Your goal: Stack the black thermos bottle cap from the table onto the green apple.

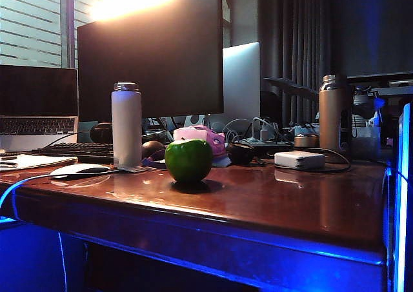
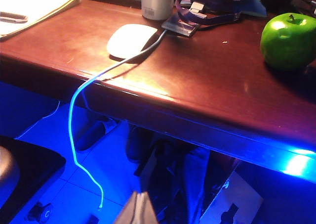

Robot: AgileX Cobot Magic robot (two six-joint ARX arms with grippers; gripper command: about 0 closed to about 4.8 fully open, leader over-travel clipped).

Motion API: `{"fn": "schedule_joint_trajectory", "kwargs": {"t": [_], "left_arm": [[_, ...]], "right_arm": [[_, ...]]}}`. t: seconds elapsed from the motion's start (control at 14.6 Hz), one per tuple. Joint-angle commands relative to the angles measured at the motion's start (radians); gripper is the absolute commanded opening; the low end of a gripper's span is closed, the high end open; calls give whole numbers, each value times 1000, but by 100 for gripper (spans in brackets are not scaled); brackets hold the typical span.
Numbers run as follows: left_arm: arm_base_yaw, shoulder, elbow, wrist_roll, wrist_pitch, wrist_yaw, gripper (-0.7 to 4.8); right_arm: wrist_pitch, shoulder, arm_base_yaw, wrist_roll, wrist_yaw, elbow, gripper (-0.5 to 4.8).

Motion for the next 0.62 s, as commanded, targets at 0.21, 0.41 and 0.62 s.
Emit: {"fn": "schedule_joint_trajectory", "kwargs": {"t": [0.21, 0.41, 0.62], "left_arm": [[1, -3, -8, 0, -3, -3, -3], [0, -3, -3, -95, 113, 3, -2], [0, -2, 148, -269, 235, -40, 67]], "right_arm": [[7, -1, 0, -3, 2, -4, -5], [7, -1, 0, -3, 2, -4, -5], [17, -1, 1, 1, -7, -4, -5]]}}
